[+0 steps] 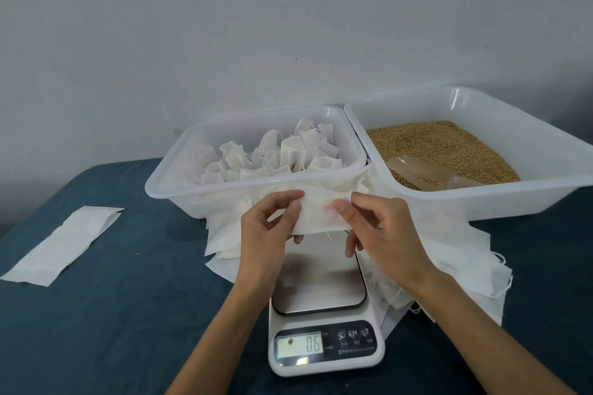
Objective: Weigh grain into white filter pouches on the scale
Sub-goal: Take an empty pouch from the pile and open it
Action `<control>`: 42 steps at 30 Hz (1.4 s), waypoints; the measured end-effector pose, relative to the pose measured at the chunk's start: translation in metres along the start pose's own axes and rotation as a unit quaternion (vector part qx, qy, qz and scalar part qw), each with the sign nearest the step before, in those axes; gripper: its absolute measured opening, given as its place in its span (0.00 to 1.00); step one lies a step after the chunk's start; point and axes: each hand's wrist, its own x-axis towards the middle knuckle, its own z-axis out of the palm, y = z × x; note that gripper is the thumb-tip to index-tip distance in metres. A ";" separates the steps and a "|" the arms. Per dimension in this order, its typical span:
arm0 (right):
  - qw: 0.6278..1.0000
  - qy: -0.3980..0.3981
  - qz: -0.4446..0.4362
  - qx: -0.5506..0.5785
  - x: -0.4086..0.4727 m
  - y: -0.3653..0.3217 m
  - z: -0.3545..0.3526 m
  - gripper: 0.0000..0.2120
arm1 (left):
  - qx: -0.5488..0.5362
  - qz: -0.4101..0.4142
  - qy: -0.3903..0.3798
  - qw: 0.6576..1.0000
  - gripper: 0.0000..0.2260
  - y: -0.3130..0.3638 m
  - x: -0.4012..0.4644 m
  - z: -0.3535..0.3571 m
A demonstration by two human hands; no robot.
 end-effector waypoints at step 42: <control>0.947 -0.176 0.124 -0.237 0.080 -0.105 -0.062 0.32 | 0.091 -0.001 -0.150 0.984 0.19 0.008 -0.030 0.019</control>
